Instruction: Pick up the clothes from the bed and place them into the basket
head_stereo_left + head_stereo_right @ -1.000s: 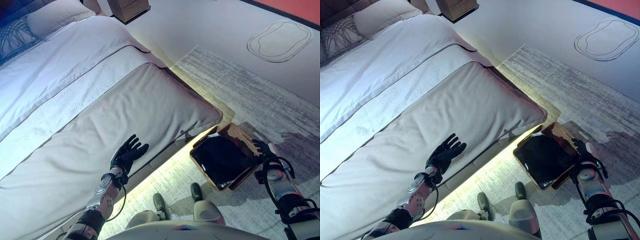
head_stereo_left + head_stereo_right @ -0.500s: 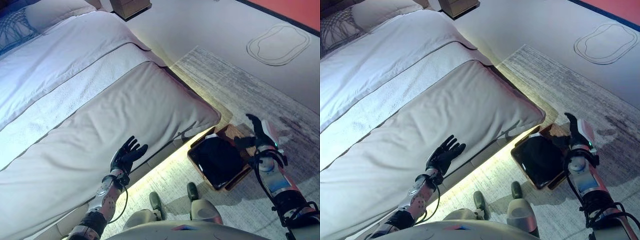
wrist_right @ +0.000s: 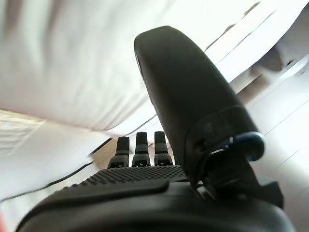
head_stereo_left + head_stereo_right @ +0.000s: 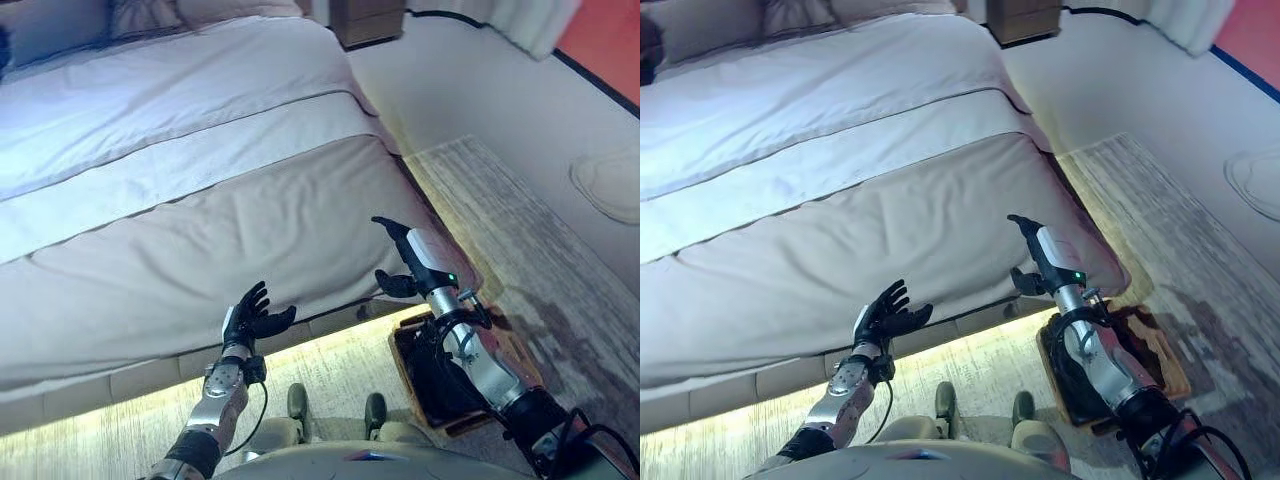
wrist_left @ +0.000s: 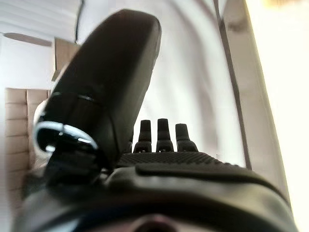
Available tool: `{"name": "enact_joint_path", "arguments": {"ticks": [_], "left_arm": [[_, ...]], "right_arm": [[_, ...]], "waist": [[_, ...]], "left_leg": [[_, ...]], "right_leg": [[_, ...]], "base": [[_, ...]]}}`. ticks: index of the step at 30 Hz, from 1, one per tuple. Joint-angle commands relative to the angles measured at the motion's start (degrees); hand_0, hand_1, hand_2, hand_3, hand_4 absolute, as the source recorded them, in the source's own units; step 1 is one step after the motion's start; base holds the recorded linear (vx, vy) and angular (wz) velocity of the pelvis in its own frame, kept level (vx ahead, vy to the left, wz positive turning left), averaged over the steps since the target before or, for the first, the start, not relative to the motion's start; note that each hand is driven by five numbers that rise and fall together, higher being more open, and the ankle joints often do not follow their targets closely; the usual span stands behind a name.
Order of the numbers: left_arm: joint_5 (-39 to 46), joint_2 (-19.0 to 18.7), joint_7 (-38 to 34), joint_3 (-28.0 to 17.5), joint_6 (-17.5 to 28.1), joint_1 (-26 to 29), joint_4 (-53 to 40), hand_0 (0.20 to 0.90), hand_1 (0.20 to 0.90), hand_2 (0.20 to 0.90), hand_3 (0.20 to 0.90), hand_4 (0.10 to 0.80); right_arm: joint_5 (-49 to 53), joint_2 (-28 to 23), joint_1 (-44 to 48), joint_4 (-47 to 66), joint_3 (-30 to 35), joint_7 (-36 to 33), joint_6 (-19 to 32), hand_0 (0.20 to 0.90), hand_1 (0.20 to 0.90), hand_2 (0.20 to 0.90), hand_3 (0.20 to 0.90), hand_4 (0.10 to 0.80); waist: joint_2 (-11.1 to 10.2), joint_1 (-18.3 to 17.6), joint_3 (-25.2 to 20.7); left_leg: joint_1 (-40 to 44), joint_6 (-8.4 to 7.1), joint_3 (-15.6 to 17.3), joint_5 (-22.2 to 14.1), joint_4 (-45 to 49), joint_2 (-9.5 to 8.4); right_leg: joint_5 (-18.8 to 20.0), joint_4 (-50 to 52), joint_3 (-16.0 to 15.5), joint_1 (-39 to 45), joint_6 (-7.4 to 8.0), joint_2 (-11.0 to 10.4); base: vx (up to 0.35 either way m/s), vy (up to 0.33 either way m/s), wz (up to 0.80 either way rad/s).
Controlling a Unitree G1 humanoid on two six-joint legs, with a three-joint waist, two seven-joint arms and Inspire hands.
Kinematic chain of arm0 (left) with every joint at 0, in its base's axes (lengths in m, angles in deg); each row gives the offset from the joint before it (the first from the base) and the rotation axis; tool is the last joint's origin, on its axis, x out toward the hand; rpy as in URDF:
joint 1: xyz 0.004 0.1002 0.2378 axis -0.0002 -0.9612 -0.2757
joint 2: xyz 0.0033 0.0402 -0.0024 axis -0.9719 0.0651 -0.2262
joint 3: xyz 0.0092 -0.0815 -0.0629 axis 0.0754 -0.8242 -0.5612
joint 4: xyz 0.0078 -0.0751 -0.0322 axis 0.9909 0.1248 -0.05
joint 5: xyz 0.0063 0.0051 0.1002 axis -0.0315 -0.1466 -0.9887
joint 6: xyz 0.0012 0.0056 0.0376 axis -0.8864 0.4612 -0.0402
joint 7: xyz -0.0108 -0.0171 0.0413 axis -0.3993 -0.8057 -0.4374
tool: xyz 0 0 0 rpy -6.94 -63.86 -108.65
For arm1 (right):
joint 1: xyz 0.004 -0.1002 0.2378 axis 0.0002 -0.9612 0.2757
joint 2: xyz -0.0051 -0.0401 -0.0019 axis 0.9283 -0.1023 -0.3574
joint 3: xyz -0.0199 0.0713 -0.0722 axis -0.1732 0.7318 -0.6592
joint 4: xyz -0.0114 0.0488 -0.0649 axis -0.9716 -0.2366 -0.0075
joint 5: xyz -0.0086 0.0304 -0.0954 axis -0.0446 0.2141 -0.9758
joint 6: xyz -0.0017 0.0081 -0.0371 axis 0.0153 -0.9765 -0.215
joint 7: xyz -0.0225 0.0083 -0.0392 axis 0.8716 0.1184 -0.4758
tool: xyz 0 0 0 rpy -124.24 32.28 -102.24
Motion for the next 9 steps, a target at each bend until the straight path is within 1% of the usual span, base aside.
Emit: {"name": "enact_joint_path", "arguments": {"ticks": [1,3,5,7,9], "left_arm": [[-10.91,-4.82,-4.11,2.26,4.80,2.24,-3.17,0.900,0.900,0.900,0.900,0.800],[-16.39,-6.69,-7.56,2.94,5.14,2.56,-3.58,0.900,0.900,0.900,0.900,0.800],[-20.94,-8.29,-10.33,3.14,5.15,3.02,-3.84,0.900,0.900,0.900,0.900,0.800],[-23.94,-9.39,-11.78,2.94,4.96,3.15,-4.29,0.900,0.900,0.900,0.900,0.800],[-24.75,-10.11,-11.91,2.54,5.39,3.03,-4.28,0.900,0.900,0.900,0.900,0.800]], "right_arm": [[1.83,-2.15,3.17,4.73,-1.18,-2.15,1.63,0.900,0.900,0.900,0.900,0.800],[2.43,-1.84,2.87,4.23,-1.54,-2.09,1.25,0.900,0.900,0.900,0.900,0.800],[2.85,-1.38,2.35,3.83,-1.75,-2.10,1.00,0.900,0.900,0.900,0.900,0.800],[3.06,-1.09,1.88,3.53,-1.72,-2.14,0.84,0.900,0.900,0.900,0.900,0.800],[3.50,-0.81,1.45,2.99,-1.55,-2.09,0.90,0.900,0.900,0.900,0.900,0.800]], "waist": [[-2.11,1.50,-4.69],[-2.33,2.05,-4.68],[-2.57,2.41,-4.54],[-2.67,2.66,-4.45],[-2.86,2.75,-4.36]], "left_leg": [[1.30,0.40,-2.89,-4.53,0.10,-2.01],[1.36,0.46,-3.40,-4.25,0.10,-2.03],[1.45,0.49,-4.01,-4.00,0.10,-2.15],[1.50,0.46,-4.25,-3.88,0.10,-2.15],[1.63,0.46,-4.44,-3.78,0.10,-2.18]], "right_leg": [[-2.13,1.69,-1.01,1.02,-0.07,-0.59],[-2.13,1.84,-1.60,1.36,-0.07,-0.58],[-2.09,1.87,-2.06,1.73,-0.10,-0.53],[-2.05,1.97,-2.32,1.90,-0.09,-0.50],[-1.98,1.97,-2.44,2.15,-0.11,-0.49]], "base": [[0.022,0.002,0.32],[0.022,-0.001,0.29],[0.015,-0.001,0.14],[0.001,-0.002,0.06],[-0.002,-0.003,0.02]]}}
